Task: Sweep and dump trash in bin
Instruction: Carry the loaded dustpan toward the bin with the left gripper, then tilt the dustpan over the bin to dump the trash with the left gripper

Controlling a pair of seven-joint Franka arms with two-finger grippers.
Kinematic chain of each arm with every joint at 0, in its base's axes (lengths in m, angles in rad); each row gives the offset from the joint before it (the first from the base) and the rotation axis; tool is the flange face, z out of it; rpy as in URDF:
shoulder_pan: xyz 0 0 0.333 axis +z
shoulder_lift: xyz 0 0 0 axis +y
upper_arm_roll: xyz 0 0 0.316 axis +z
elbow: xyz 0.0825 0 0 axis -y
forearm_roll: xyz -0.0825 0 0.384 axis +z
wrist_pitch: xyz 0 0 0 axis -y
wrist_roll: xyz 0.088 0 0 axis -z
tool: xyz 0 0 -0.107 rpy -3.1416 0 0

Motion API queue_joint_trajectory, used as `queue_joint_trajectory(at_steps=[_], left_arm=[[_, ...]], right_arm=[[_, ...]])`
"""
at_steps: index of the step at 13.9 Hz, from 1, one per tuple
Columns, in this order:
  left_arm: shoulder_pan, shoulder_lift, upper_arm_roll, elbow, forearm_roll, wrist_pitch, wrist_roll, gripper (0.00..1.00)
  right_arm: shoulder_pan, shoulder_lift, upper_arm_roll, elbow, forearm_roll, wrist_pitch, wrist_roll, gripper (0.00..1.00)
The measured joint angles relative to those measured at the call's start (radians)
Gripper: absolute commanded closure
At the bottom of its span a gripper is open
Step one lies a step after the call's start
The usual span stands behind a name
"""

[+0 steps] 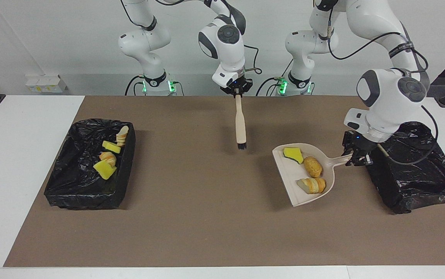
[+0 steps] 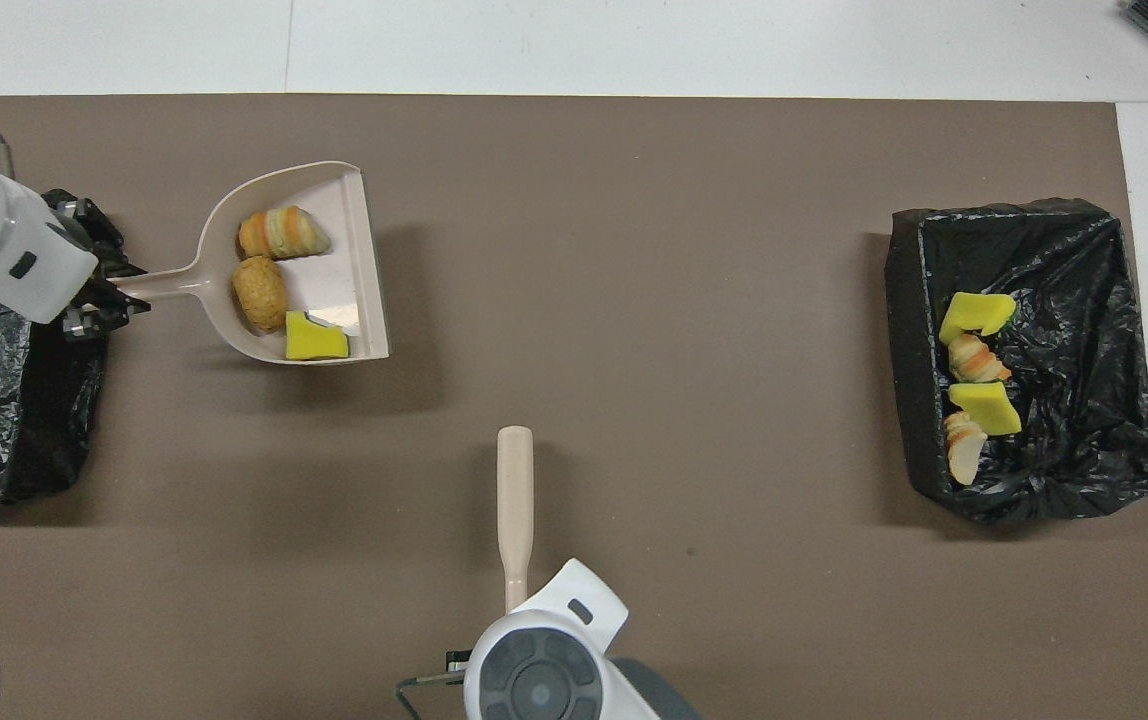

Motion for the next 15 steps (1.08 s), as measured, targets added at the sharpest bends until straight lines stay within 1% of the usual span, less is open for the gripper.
queue_joint_trajectory(at_steps=[6,9,11,13,14,15], left_arm=[[0.235,0.013,0.004,0.043,0.0,0.0,0.312,1.0],[0.335,0.038,0.006,0.123,0.012,0.0,0.446,1.0],[0.364,0.059,0.008,0.174,0.075,0.01,0.485,1.0],[0.363,0.069,0.002,0.202,0.164,0.048,0.487,1.0],[0.362,0.071,-0.001,0.205,0.208,0.066,0.487,1.0],[0.361,0.072,-0.003,0.206,0.259,0.088,0.486,1.0]], right_arm=[[0.027,0.013,-0.001,-0.007,-0.004,0.019,0.02,1.0],[0.031,0.021,-0.001,-0.024,-0.004,0.041,0.02,1.0],[0.036,0.028,-0.001,-0.036,-0.004,0.049,0.02,1.0],[0.037,0.029,-0.001,-0.045,-0.004,0.06,0.022,1.0],[0.037,0.029,-0.002,-0.045,-0.004,0.061,0.025,0.96],[0.037,0.029,-0.004,-0.045,-0.004,0.061,0.026,0.83]])
